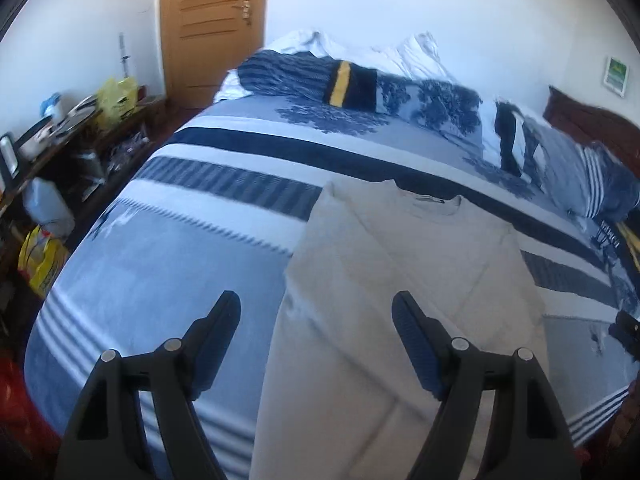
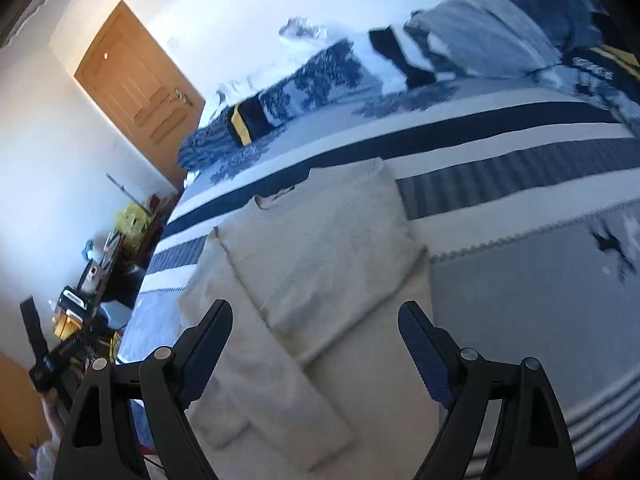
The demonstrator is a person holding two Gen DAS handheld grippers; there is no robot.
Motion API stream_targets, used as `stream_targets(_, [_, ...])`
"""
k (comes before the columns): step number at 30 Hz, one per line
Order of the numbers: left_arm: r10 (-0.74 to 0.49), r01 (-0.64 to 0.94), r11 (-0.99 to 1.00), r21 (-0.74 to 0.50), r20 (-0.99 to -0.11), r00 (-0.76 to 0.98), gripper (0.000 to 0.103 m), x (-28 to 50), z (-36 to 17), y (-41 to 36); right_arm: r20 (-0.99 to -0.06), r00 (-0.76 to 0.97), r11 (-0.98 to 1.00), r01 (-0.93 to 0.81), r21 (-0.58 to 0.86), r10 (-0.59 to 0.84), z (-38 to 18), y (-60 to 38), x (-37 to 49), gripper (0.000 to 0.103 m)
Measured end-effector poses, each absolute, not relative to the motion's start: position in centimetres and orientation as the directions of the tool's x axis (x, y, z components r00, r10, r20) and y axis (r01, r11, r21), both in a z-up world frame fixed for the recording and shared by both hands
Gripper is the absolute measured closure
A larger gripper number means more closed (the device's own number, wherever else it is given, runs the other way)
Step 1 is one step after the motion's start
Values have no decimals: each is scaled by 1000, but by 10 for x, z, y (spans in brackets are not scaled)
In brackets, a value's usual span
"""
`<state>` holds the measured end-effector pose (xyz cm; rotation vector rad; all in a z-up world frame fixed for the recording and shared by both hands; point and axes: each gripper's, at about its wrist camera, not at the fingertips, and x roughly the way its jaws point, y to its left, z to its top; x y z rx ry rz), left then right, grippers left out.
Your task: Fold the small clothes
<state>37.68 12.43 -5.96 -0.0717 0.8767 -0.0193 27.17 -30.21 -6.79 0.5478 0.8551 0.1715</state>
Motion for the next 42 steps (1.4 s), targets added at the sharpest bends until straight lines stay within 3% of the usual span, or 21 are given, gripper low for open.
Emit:
stream_targets(5, [-27,0,999,-33,-822,569,26,472,-102,114,-728,607,885,86,458,318,-94,-306,355,15])
stream_targets(12, [-17,-7,1000,-23,-871,491,26,596,-161,111,-777,528,866,143,480,344,-147,-326,479,16])
stream_targets(15, [-27,-55,997,-59,-883,468,26,629,-181,113,-816,484,883,164,441,317,-176,-332,522,22])
stream_targets(17, [-23,-78,995,-65,-893,450,26,650,-194,113,-825,461,873,186,451,327,-194,-339,548,37])
stream_targets(20, [-75,-66,992,-107,-927,367,26,680,-221,111,-839,439,858,241,454,321,-215,-348,580,45])
stream_targets(21, [-91,-67,991,-120,-937,338,33,688,-229,111,-840,436,856,247,455,321,-219,-348,586,45])
stream_targets(22, [-81,-86,990,-116,-938,337,51,691,-233,111,-844,430,856,250,453,321,-221,-347,591,46])
stream_targets(24, [-94,-97,986,-134,-937,336,72,693,-239,109,-850,417,862,243,444,321,-224,-339,597,55])
stream_targets(26, [-69,-107,988,-114,-933,352,82,690,-241,104,-882,397,899,238,367,255,-225,-330,602,78])
stream_targets(27, [-78,-100,988,-122,-930,360,97,688,-239,102,-890,393,912,232,339,231,-224,-326,601,83])
stream_targets(28, [-71,-97,989,-115,-926,372,98,684,-235,99,-891,395,914,232,333,224,-223,-324,599,95])
stream_targets(29, [-60,-94,990,-105,-917,394,98,679,-229,98,-892,400,917,234,322,211,-220,-325,596,96])
stream_targets(33, [-124,-70,981,-181,-863,489,98,644,-184,109,-845,489,909,215,356,215,-181,-329,567,97])
stream_targets(42, [-202,-27,963,-269,-784,587,98,459,-106,138,-750,622,933,82,349,226,-81,-299,409,97])
